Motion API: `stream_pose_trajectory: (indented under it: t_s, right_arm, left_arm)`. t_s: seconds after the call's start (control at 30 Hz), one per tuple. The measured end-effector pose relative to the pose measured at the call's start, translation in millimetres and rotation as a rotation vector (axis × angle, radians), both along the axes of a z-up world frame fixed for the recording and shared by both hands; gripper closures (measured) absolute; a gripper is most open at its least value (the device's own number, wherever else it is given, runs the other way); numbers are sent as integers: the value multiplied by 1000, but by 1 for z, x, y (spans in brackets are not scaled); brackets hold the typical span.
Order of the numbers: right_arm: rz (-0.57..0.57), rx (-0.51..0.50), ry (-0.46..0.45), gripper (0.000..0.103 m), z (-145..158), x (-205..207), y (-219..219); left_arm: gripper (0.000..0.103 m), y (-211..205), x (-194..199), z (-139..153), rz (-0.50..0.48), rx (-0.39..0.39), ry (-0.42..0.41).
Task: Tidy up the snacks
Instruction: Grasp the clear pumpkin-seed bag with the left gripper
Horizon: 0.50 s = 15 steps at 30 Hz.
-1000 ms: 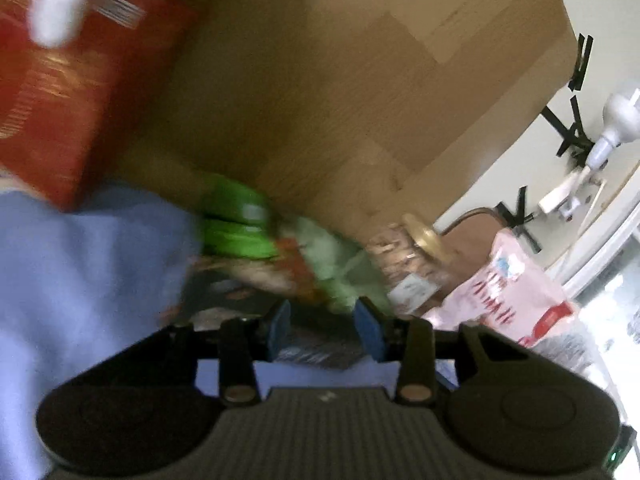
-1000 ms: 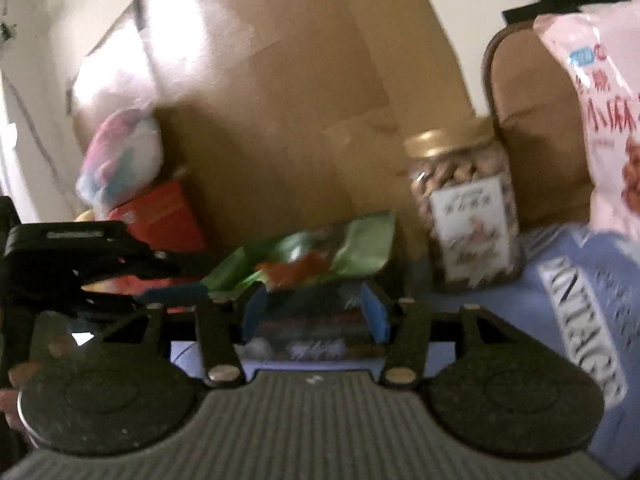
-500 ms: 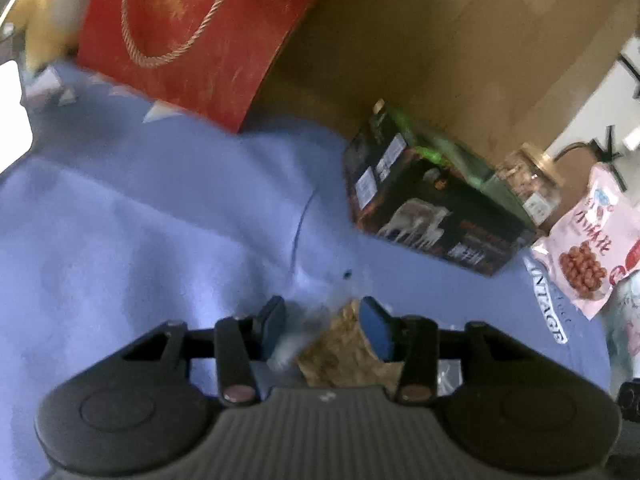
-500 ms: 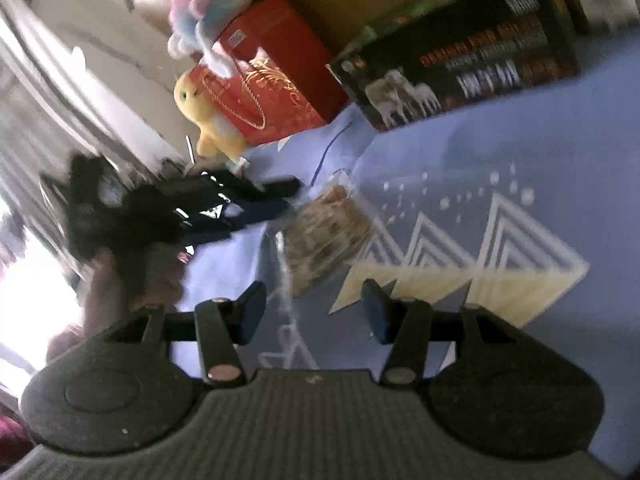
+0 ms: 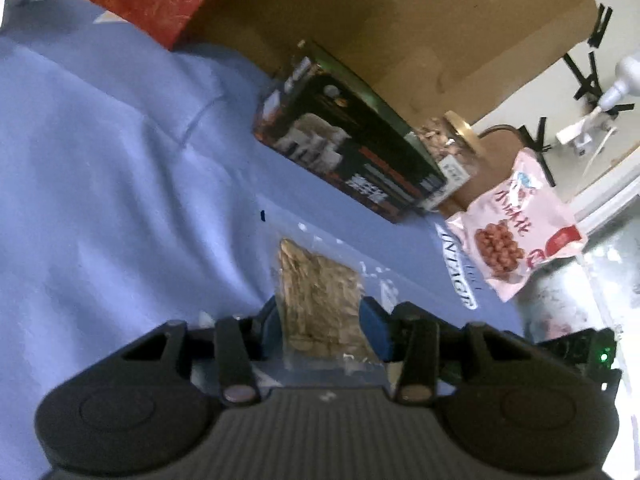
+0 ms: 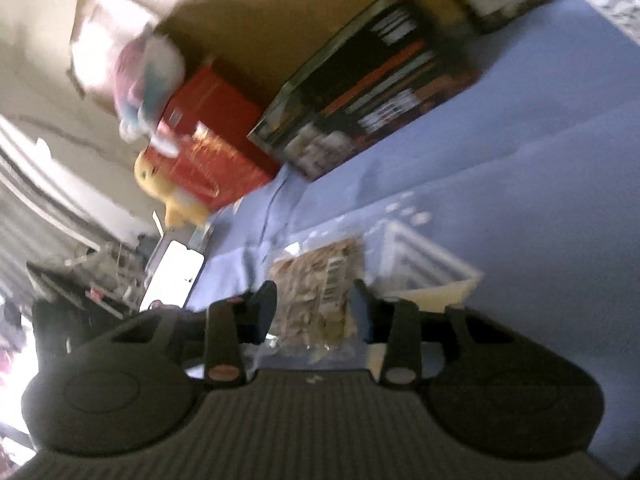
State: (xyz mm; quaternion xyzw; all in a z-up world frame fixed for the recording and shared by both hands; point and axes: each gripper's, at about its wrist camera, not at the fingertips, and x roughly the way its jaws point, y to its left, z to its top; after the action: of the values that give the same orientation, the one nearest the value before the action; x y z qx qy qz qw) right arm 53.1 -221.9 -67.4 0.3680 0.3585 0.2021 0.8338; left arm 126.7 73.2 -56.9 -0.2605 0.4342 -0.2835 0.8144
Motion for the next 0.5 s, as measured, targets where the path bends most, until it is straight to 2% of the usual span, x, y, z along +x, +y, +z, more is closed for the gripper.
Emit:
stream_pose_trajectory:
  t_s: [0.07, 0.13, 0.17, 0.2, 0.33, 0.43, 0.5]
  right_arm:
    - [-24, -3, -6, 62, 0, -8, -11]
    - [-46, -26, -19, 61, 0, -16, -19]
    - [-54, -36, -24, 61, 0, -19, -23]
    - [-62, -47, -29, 61, 1, -22, -26]
    - [-103, -81, -41, 60, 2, -30, -38]
    - [-123, -72, -41, 60, 1, -31, -47]
    - [-121, -39, -30, 59, -2, -28, -52]
  left_arm:
    - [62, -10, 0, -2, -18, -27, 21]
    - [71, -18, 0, -5, -40, -56, 54]
    - [84, -22, 1, -7, -42, -46, 61]
    - [86, -25, 3, -11, -41, -41, 65]
    - [90, -19, 10, -19, -20, -114, 124]
    - [94, -7, 16, -30, -23, -261, 235]
    - [95, -2, 17, -30, -27, -331, 258]
